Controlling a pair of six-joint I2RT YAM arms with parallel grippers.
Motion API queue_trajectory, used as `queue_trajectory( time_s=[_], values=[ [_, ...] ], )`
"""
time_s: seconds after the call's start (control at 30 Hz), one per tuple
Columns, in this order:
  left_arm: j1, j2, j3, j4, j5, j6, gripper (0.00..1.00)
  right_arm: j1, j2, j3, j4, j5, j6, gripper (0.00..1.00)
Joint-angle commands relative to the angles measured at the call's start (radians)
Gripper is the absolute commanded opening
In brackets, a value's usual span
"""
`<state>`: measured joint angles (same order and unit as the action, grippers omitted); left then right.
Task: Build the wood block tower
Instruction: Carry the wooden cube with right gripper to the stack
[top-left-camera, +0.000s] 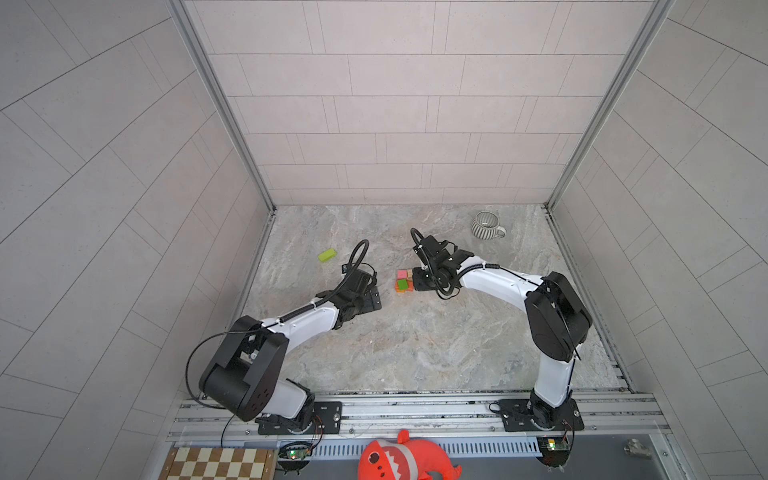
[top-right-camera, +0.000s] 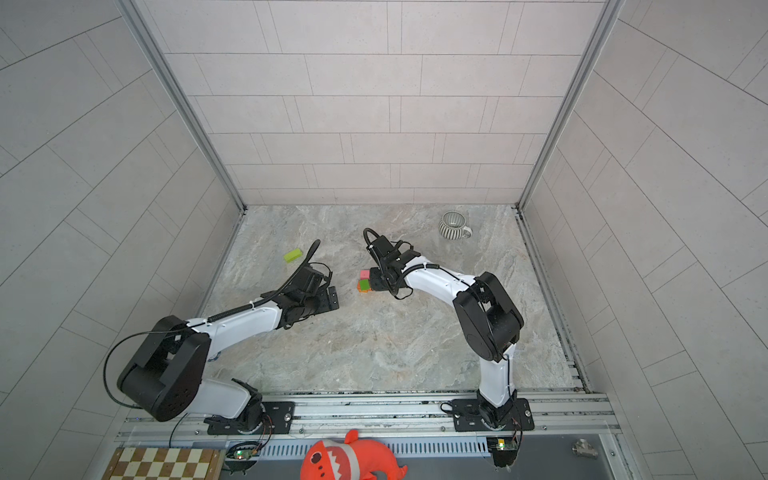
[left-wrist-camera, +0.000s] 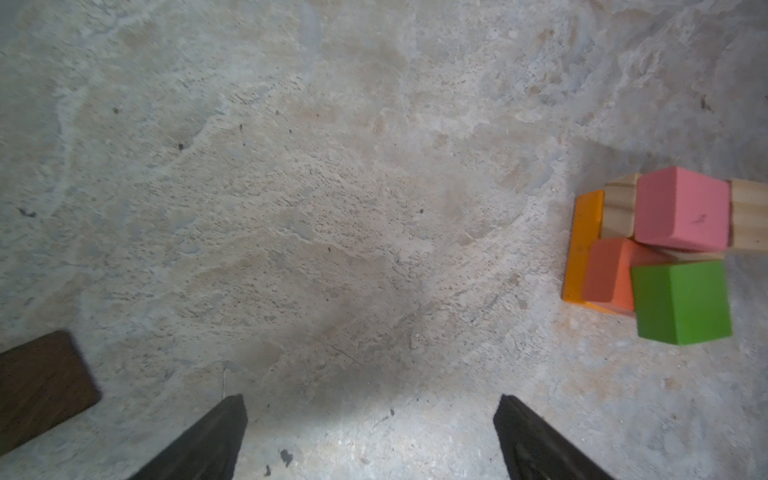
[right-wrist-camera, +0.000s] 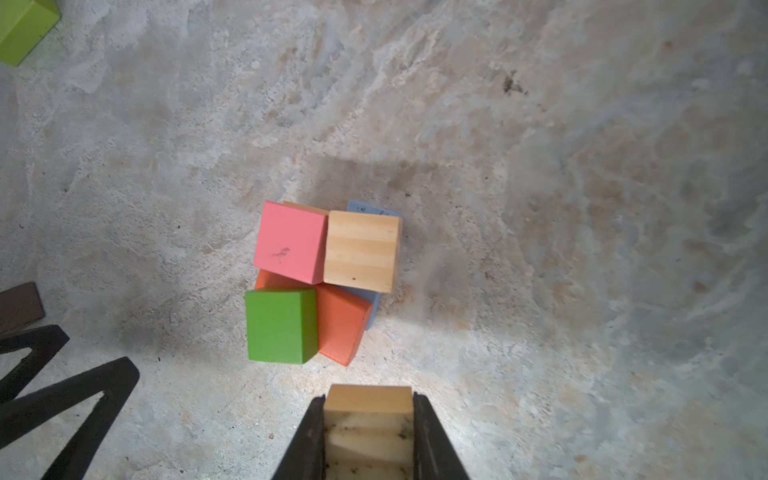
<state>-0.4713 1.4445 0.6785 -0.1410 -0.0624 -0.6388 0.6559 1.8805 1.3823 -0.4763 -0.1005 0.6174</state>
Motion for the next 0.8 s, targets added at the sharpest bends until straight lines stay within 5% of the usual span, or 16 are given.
queue_trajectory(
  time_s=[0.0, 0.77],
  values=[
    [0.005, 0.001, -0.016, 0.007, 0.006, -0.005, 1.00, 0.012, 0.026, 0.027, -0.019, 0.024, 0.008, 0.24],
    [0.005, 0.010, -0.020, 0.021, 0.021, -0.013, 1.00, 0.031, 0.094, 0.087, -0.025, 0.039, 0.014, 0.24]
  ],
)
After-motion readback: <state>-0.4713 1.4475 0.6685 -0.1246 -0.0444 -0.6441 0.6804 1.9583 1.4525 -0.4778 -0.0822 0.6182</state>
